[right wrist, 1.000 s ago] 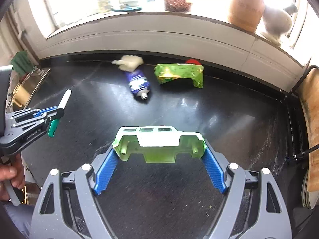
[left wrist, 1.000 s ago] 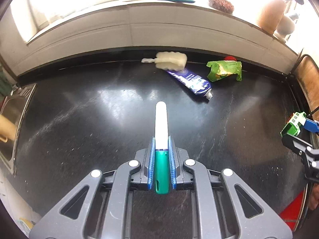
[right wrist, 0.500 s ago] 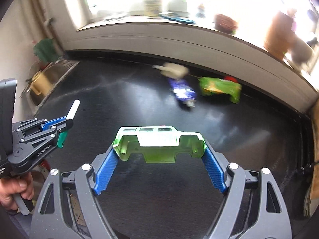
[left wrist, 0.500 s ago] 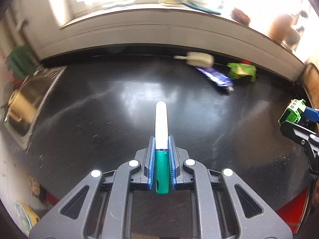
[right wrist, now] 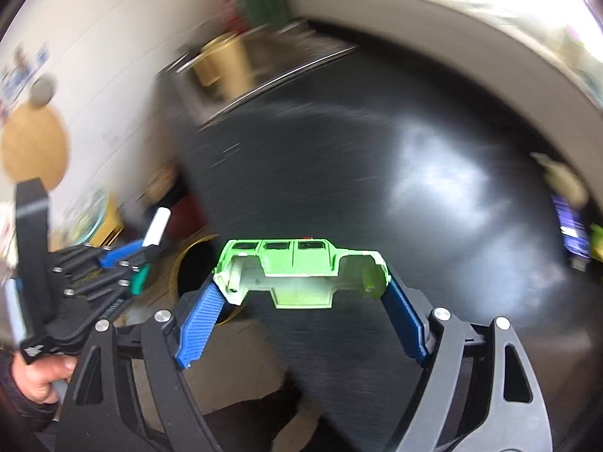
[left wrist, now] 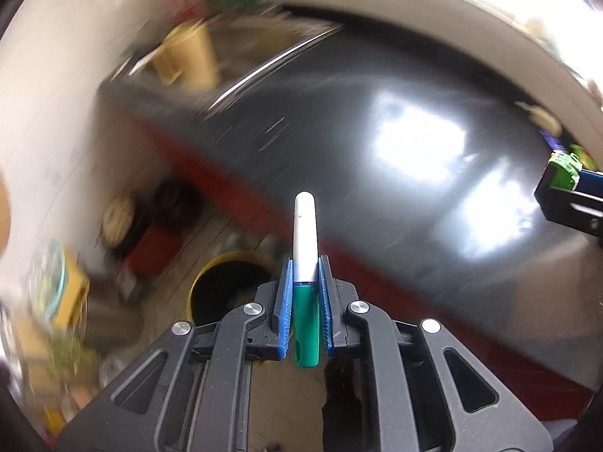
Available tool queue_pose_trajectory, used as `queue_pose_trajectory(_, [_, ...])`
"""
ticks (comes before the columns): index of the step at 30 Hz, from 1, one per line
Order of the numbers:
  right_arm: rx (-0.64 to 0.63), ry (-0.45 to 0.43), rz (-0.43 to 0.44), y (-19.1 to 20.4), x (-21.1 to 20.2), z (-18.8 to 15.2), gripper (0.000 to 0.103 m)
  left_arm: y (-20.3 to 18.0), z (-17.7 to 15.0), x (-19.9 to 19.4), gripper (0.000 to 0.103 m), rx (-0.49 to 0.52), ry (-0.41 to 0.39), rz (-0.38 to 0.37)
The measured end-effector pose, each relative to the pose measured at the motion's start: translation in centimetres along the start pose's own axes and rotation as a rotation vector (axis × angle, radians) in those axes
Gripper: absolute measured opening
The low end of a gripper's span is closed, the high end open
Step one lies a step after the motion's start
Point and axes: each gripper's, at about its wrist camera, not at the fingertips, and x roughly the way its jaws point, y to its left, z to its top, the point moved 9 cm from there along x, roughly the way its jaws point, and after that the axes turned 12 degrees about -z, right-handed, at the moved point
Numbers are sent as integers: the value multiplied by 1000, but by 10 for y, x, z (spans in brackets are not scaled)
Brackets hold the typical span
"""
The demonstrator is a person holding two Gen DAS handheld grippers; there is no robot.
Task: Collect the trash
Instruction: 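Carry the marker and green piece over the black bin and open both tools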
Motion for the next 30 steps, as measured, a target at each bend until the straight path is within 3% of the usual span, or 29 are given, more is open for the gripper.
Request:
queue_pose_trajectory(5, [-133,144,165,108,48,-20,79,80,-68,17,13,-205,70,-6])
queue_pose_trajectory(12, [-201,250,234,199,96,-22,79,138,-99,41,13,-398,62,-72])
queue_pose_trajectory(16, [-233,262,212,234,110,-9,79,149,-98,48,13,-416,43,-75])
queue_pose_trajectory(23, [-261,259,196,256,120,14,79,167,-88,50,13,-414,16,-78])
queue_pose_trajectory(26, [-263,263,198,255,122,17,82,169,-85,52,21,-379,22,-48])
queue_pose_trajectory(30, [-260,253,187,249,120,23,87,171,-84,48,55,-381,9,-28])
